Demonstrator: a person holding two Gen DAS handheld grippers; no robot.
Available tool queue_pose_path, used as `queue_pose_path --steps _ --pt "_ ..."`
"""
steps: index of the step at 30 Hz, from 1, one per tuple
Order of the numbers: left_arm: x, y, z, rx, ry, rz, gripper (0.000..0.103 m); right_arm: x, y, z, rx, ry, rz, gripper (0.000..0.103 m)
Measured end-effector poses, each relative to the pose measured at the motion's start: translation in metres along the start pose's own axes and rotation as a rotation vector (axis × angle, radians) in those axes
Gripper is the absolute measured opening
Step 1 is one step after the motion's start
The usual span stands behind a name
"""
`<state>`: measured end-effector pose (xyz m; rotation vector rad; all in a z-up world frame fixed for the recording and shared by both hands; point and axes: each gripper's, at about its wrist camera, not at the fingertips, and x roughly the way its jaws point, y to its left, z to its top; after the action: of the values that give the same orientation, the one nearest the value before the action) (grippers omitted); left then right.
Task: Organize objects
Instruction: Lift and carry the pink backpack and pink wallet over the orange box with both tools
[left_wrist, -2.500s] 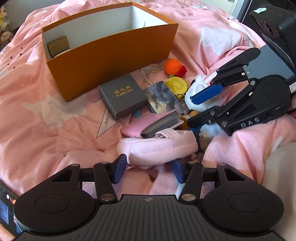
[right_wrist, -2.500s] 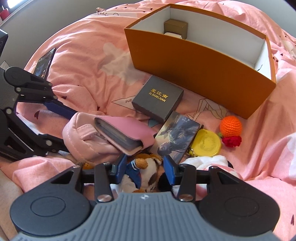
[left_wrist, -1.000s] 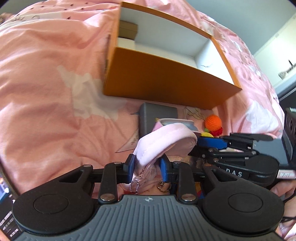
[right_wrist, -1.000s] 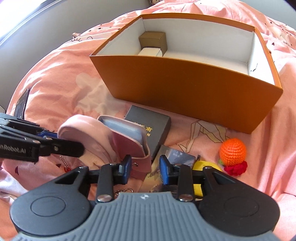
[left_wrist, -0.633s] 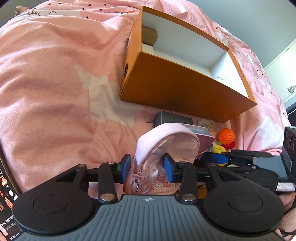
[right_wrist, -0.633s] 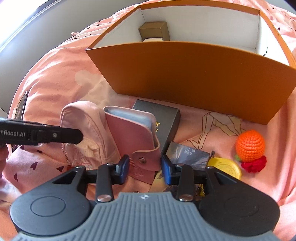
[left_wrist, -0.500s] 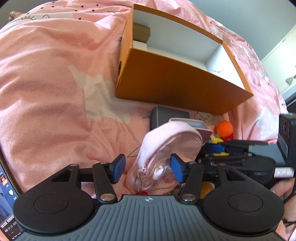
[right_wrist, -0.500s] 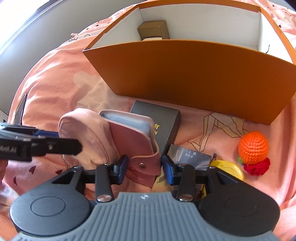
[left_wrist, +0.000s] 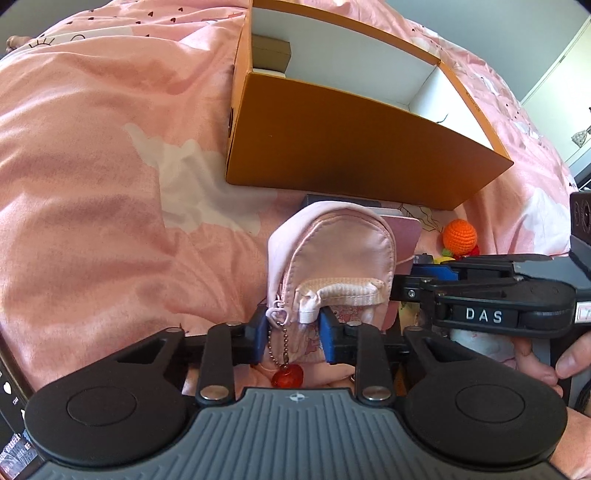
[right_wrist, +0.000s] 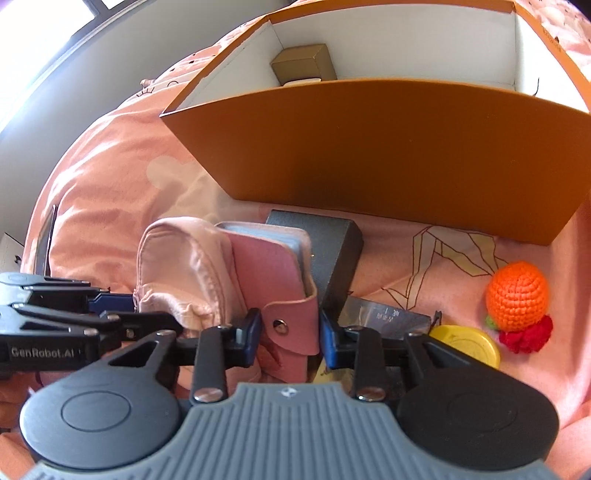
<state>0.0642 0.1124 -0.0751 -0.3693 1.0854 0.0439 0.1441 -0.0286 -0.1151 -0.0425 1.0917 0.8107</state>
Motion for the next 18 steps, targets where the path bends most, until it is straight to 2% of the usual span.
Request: queue_pose_path --steps 10,18 --pt "-0.021 -0.005 0.001 0.002 -0.054 -0.016 0.021 -0.037 0.026 -0.003 -0.145 -0.089 -0.135 0.034" --pt "-0.045 -0.013 0.01 0.005 -0.122 -0.064 0.02 -0.074 0.02 0.003 -0.109 -0.156 -0.159 0.034"
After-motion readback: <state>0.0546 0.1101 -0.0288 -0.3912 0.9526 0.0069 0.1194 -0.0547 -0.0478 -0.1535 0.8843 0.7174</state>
